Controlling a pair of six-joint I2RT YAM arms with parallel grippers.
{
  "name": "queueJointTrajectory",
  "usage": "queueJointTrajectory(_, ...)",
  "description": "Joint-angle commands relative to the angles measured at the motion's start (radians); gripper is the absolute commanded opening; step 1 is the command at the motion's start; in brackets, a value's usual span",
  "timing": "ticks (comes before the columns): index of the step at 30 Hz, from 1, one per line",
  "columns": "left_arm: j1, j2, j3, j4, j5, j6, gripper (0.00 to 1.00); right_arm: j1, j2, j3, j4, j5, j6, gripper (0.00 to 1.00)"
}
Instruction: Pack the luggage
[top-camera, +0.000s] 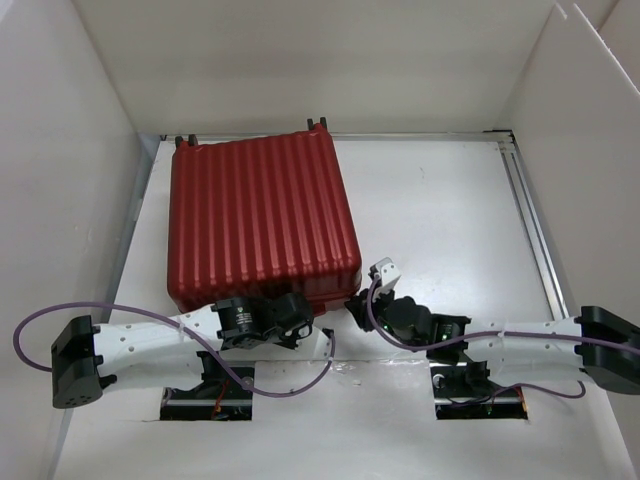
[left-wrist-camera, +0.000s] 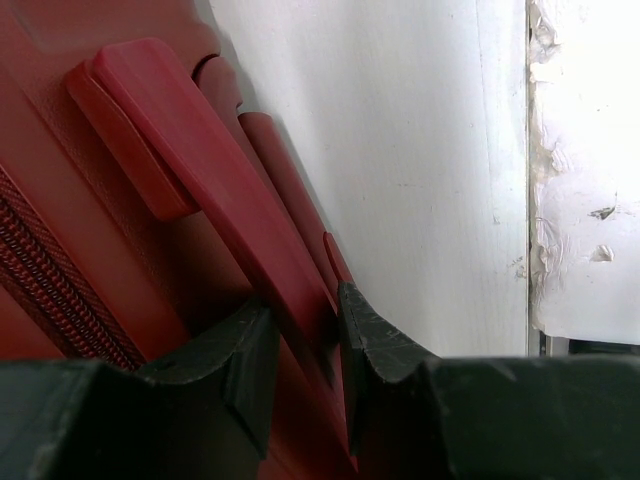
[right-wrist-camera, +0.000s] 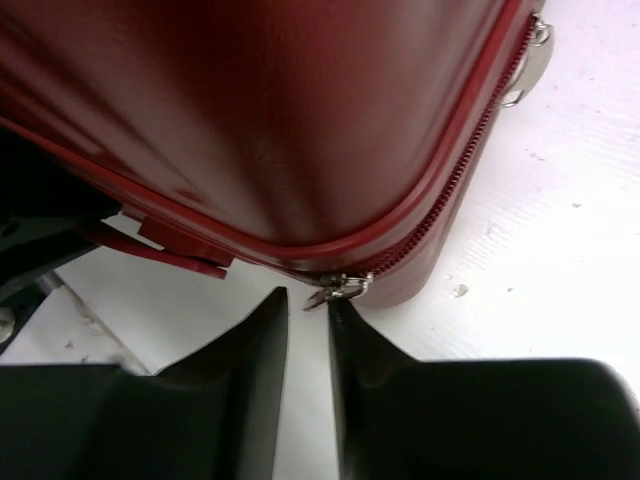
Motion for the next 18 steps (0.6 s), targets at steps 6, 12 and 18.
queueJointTrajectory(6, -0.002, -0.013, 0.004, 0.038, 0.004, 0.047, 0.00, 0.031, -0.003, 0.066, 0.007, 0.141, 0.048, 0.05)
queueJointTrajectory(12, -0.002, -0.022, 0.004, 0.038, 0.004, 0.037, 0.00, 0.040, -0.035, 0.054, -0.065, 0.178, 0.122, 0.00)
queueJointTrajectory(18, -0.002, -0.033, -0.007, 0.038, 0.004, 0.037, 0.00, 0.040, -0.049, 0.032, -0.065, 0.132, 0.107, 0.26)
